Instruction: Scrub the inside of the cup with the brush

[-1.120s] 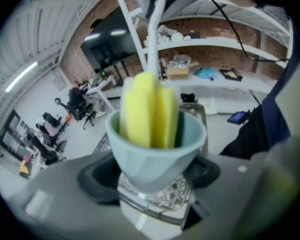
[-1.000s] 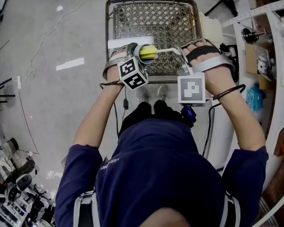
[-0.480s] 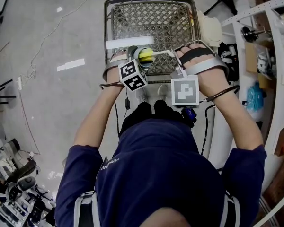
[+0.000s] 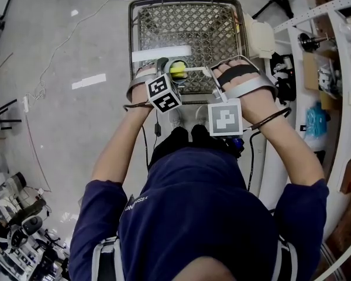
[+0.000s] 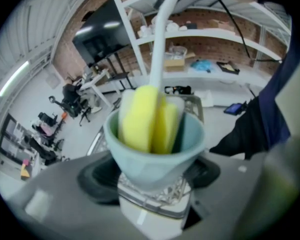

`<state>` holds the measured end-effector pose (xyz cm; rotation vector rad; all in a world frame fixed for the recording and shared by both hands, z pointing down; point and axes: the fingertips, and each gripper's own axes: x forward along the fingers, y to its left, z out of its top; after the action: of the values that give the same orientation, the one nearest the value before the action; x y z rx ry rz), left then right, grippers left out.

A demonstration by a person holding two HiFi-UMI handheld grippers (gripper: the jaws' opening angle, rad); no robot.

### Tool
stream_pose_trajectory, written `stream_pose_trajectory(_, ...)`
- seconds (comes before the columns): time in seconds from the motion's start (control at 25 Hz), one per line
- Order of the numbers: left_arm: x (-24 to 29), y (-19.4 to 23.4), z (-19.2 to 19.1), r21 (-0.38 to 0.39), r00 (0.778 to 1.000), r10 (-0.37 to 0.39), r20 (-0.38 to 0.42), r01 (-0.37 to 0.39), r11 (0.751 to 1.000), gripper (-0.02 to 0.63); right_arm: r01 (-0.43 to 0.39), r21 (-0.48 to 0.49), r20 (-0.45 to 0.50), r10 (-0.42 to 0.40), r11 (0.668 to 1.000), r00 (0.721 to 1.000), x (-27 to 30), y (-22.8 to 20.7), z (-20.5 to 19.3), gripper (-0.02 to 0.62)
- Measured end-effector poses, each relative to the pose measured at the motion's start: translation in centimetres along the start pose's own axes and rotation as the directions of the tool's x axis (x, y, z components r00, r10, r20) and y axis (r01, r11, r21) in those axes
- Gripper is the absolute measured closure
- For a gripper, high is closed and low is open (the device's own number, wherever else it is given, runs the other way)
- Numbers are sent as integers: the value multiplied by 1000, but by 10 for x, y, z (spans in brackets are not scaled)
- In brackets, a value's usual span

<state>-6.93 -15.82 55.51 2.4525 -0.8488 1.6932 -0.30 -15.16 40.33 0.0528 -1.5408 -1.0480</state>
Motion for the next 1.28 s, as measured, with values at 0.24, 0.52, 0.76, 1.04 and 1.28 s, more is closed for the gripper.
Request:
stream_pose_trajectory(0.24,-4,13,-3,14,1000,26,-5,-26,1000,247,-59,-48,-50,57,997,997,3,13,-11,566)
stream_pose_trajectory(0.52,1,-1,-4,32,1000,-6,-9,6,999,247,-40,-54,4,40,998,999,1,4,7,566)
stream_pose_trajectory(0.76,-3,7,-5,20,1000,3,3,-3,1000,247,-102,-75,-57,98,992,994,8,11,-12,566)
stream_pose_trajectory(1.04,3,2,-16,27,1000,-12,-10,12,1000,247,-66,-55,45,68,996,997,-1,8,25,566)
stream_pose_trajectory(1.28,-3,6,-10,18,1000,-18,23,17,1000,247,-133,-35,6,133,991,991,3,15,1,566)
